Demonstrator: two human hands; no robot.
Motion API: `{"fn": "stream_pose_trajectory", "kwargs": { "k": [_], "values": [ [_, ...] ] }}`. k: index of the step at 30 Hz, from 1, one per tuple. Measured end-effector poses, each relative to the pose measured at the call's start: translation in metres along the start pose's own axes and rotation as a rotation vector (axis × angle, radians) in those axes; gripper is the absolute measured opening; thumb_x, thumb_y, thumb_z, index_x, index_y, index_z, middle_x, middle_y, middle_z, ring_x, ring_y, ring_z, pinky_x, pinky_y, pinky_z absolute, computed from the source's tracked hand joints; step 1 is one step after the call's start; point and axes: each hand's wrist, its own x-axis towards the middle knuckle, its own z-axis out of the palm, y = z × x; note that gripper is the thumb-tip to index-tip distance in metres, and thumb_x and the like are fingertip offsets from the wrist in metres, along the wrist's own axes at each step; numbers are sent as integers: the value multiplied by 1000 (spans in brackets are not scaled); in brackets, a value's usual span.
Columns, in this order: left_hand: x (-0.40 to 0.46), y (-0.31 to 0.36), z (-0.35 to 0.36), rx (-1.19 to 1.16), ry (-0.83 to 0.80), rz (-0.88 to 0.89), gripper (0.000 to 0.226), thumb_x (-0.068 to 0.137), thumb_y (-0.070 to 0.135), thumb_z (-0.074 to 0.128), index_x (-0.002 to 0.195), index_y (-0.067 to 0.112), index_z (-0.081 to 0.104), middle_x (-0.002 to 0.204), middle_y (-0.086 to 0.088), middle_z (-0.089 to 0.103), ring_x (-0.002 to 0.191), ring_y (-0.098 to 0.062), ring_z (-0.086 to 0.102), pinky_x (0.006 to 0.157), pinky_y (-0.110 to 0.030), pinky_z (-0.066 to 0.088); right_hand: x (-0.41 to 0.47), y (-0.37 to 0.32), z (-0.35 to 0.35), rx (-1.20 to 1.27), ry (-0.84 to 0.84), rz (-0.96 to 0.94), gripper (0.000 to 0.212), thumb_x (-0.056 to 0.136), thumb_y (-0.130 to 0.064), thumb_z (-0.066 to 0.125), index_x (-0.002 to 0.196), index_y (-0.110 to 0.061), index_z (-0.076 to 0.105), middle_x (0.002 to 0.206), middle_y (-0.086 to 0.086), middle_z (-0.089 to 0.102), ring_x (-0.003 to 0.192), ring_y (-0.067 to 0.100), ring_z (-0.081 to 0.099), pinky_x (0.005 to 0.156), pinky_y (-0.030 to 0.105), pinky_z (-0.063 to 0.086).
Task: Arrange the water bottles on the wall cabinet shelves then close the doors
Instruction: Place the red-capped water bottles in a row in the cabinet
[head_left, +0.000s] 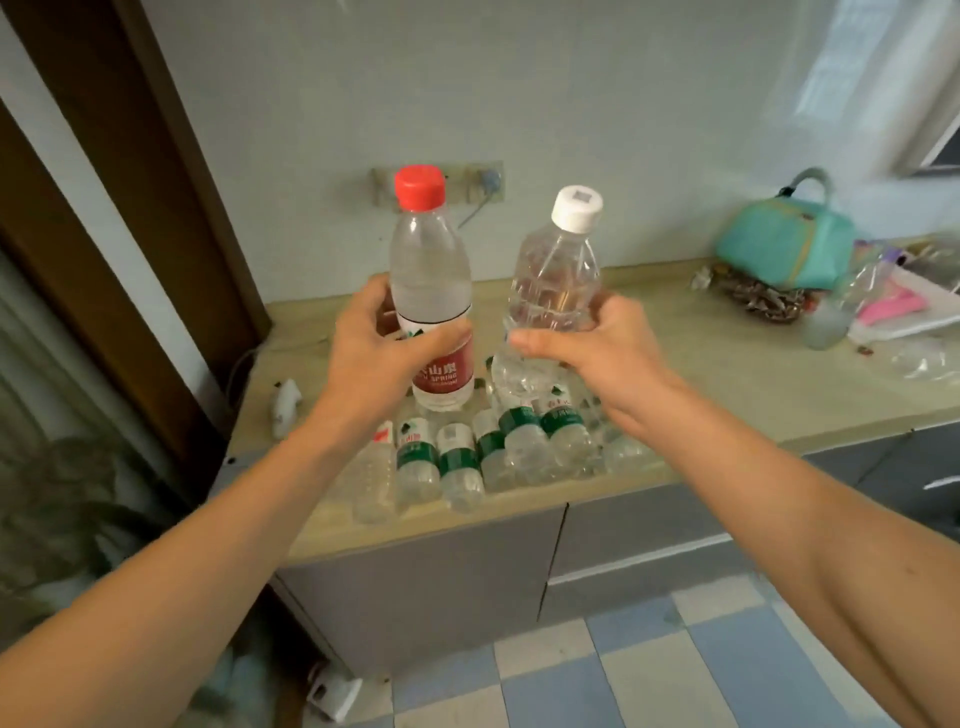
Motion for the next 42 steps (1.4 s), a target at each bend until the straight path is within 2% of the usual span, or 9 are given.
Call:
{"fn": "stream_pose_trajectory", "kwargs": {
  "k": [7, 10, 15, 19, 22, 27, 31, 36, 42],
  "values": [
    [99, 114, -39, -119, 131, 139, 51, 74, 40, 85, 119, 30, 63, 112, 12, 71, 103, -8, 68, 89, -36, 56, 58, -137, 0, 48, 87, -171, 47, 69, -21, 92, 110, -25, 68, 99, -10, 78, 92, 6, 74, 86, 32, 55],
    [141, 154, -48, -173, 196, 178, 56, 65, 48, 86, 115, 32, 64, 111, 10, 71, 100, -11, 70, 88, -41, 57, 93, -184, -2, 90, 138, -271, 45, 69, -18, 92, 107, -22, 68, 96, -8, 79, 88, 7, 75, 79, 29, 54],
    [211, 205, -58, -228, 248, 231, 43, 73, 39, 87, 109, 38, 65, 108, 11, 74, 101, -15, 71, 92, -47, 57, 158, -247, -3, 173, 99, -418, 46, 70, -13, 91, 109, -19, 68, 100, -4, 78, 96, 15, 74, 98, 46, 55],
    [265, 237, -59, -246, 311, 303, 47, 70, 40, 89, 111, 32, 67, 104, 9, 76, 94, -13, 74, 86, -44, 60, 213, -284, -12, 169, 52, -581, 41, 72, -11, 89, 107, -20, 69, 96, -5, 79, 90, 13, 75, 91, 44, 57],
    [302, 258, -60, -200, 372, 370, 52, 68, 43, 89, 113, 32, 66, 101, 11, 76, 87, -9, 74, 78, -37, 62, 254, -307, -22, 183, 68, -654, 62, 68, -17, 92, 120, -22, 60, 105, -3, 76, 95, 17, 75, 90, 49, 59],
    [352, 280, -65, -107, 460, 412, 55, 64, 50, 90, 111, 40, 63, 100, 15, 72, 85, -7, 73, 70, -31, 58, 308, -338, -26, 142, 111, -726, 71, 65, -25, 95, 117, -30, 47, 104, -7, 69, 88, 10, 74, 80, 42, 63],
    [384, 281, -68, -94, 508, 390, 44, 67, 49, 89, 96, 41, 57, 93, 18, 66, 82, -6, 68, 65, -28, 52, 340, -357, -19, 42, 129, -725, 74, 67, -33, 93, 121, -29, 44, 113, -6, 65, 103, 16, 67, 92, 47, 58],
    [416, 268, -79, -141, 494, 309, 57, 72, 46, 86, 117, 31, 55, 103, 7, 64, 88, -13, 65, 64, -27, 50, 365, -368, -3, -60, 187, -711, 67, 74, -33, 88, 125, -26, 46, 109, -8, 62, 101, 15, 63, 88, 40, 56],
    [440, 256, -86, -84, 452, 323, 51, 79, 55, 77, 117, 31, 52, 97, 11, 63, 81, -6, 64, 48, -16, 45, 387, -365, 15, -129, 262, -622, 68, 80, -45, 81, 134, -21, 48, 117, 0, 66, 100, 20, 68, 87, 45, 59]
  ]
}}
